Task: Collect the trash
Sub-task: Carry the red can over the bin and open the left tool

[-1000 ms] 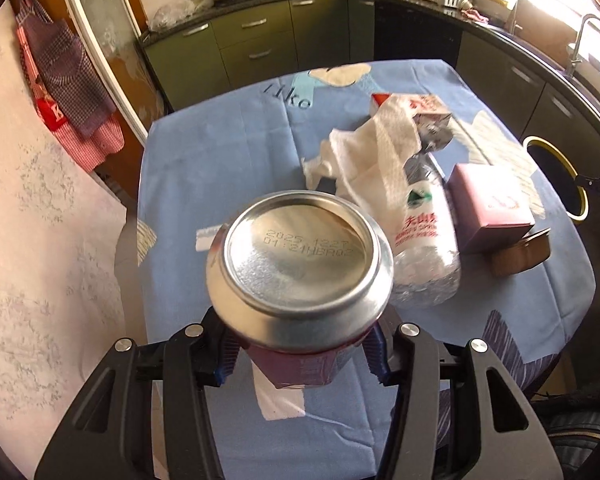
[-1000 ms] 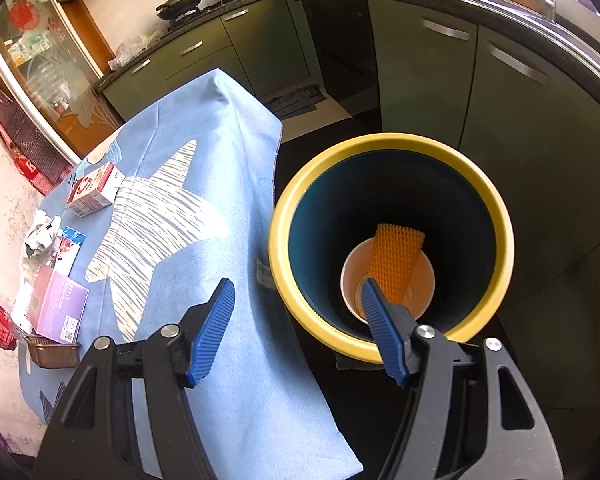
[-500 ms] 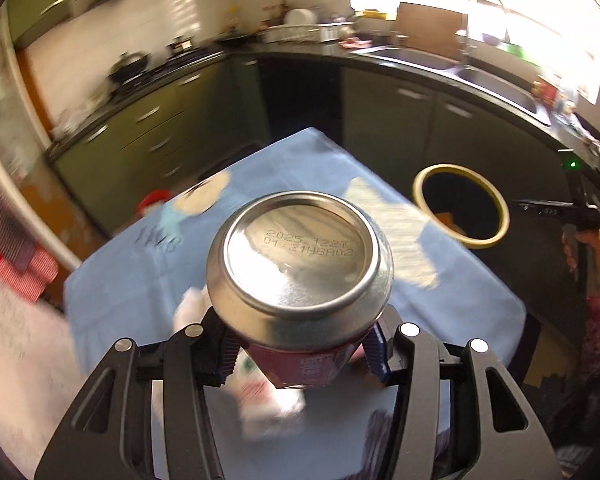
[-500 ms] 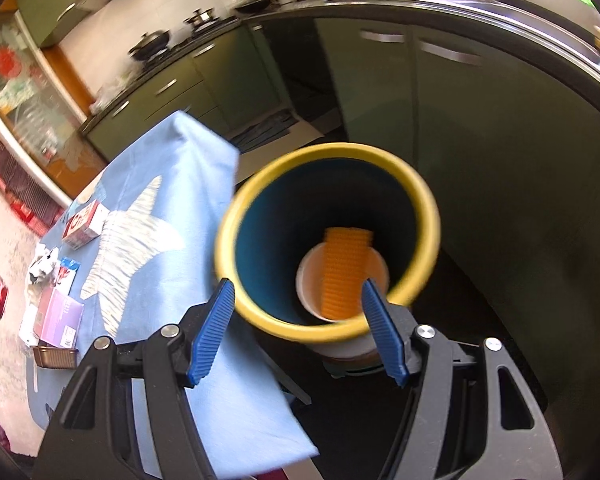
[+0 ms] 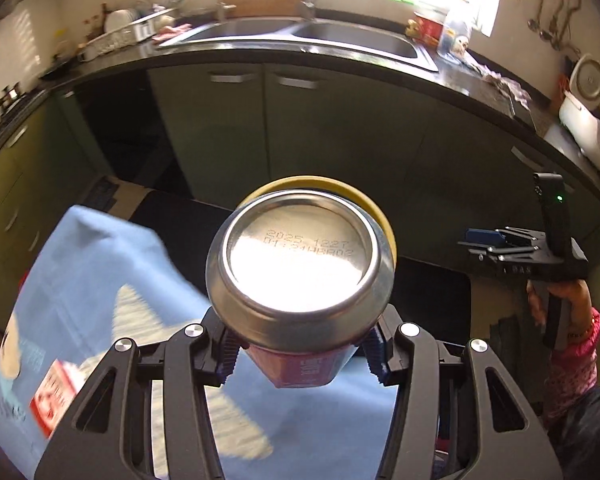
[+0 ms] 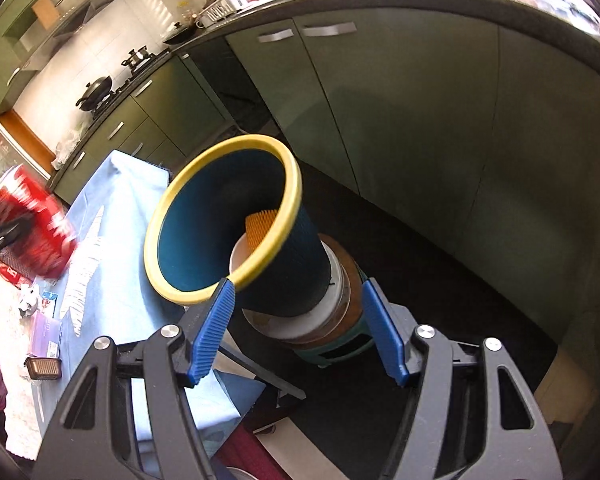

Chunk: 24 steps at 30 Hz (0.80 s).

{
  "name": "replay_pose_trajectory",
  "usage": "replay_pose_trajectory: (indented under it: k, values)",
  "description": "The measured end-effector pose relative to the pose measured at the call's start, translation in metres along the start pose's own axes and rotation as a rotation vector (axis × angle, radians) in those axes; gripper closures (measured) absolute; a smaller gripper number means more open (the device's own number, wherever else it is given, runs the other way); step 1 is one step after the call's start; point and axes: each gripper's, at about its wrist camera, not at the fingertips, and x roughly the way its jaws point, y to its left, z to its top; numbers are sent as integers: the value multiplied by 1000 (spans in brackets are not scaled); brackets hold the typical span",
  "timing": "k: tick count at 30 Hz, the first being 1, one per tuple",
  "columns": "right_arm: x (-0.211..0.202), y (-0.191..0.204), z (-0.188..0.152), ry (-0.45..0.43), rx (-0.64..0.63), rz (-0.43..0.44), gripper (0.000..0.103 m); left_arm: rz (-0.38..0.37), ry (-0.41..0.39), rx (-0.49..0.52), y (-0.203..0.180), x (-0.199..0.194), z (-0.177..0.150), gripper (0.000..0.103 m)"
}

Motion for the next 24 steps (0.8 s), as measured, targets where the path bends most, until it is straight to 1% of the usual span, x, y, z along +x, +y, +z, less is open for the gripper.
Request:
replay_pose_trajectory:
  k: [5,6,8,9,10,13,16,17,20,24]
  values:
    - [1,-9,-4,4,15,12,40,-18,37,-12,-15,58,28,52]
    - [0,-10,-6,3,18,14,40,-14,39,-19,-16,62,28,51]
    - [-1,-11,-8,4,19,14,40,2,42,-25,-16,71,33,42]
    - [-2,-12,-9,5,20,13,40,14,33,-31,-16,70,36,37]
    - [-3,-12,-10,5,21,14,40,16,17,-41,-14,67,37,35]
    - [-2,-11,-10,8,23,15,40,19,-26,-70,-9,43,37,31]
    - [1,-6,-9,14,21,22,40,39,-72,-84,-2,5,22,29]
    - [2,-3,-9,16,18,26,40,47,-93,-91,0,-8,17,26]
    - [6,8,-9,28,-3,42,39,78,-169,-135,11,-55,-8,21]
    - [13,32,-8,46,-52,68,38,127,-268,-220,30,-115,-54,13]
